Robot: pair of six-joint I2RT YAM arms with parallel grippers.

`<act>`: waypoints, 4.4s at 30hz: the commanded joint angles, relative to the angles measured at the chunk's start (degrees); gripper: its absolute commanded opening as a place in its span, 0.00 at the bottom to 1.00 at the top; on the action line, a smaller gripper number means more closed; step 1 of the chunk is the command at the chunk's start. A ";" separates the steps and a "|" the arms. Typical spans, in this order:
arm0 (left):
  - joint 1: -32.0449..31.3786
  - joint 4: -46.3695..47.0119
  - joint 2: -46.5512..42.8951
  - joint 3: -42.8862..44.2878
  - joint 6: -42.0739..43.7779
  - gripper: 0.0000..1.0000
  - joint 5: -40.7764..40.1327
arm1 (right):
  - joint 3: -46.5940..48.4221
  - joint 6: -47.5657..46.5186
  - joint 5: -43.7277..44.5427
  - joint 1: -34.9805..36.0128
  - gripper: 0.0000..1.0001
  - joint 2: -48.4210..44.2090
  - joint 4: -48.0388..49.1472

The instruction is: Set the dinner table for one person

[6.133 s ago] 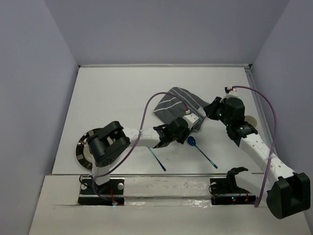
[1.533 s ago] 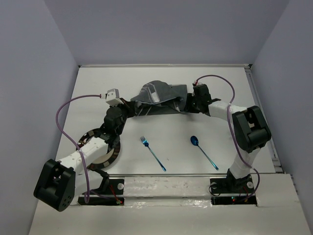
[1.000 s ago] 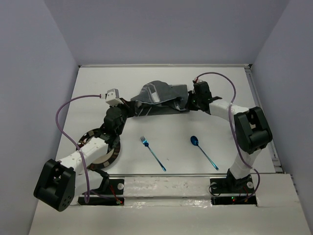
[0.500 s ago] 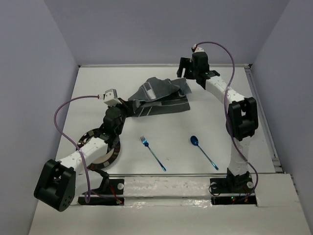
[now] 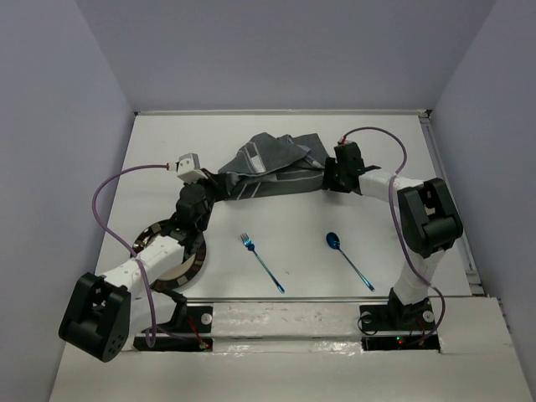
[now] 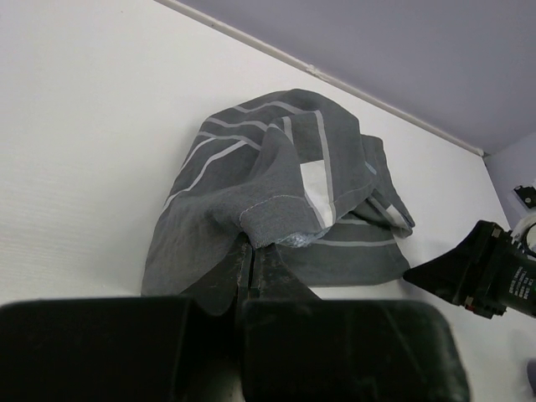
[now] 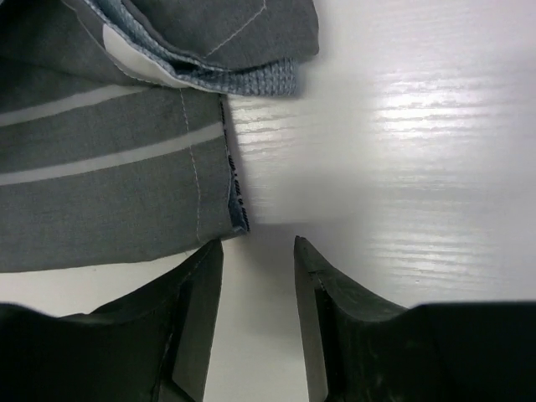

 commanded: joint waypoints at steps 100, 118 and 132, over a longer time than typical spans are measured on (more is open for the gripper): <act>17.39 20.05 -0.14 -6.57 -26.73 0.80 10.90 | -14.33 2.64 -15.70 -10.48 0.00 -25.31 22.58; 12.56 -10.08 -2.12 -3.45 -8.63 0.63 -2.54 | -27.66 4.85 -1.10 -10.48 0.00 -29.61 17.15; 11.15 -16.78 20.40 10.20 -8.27 0.54 -5.27 | -26.87 4.06 -10.06 -11.10 0.00 -30.50 19.26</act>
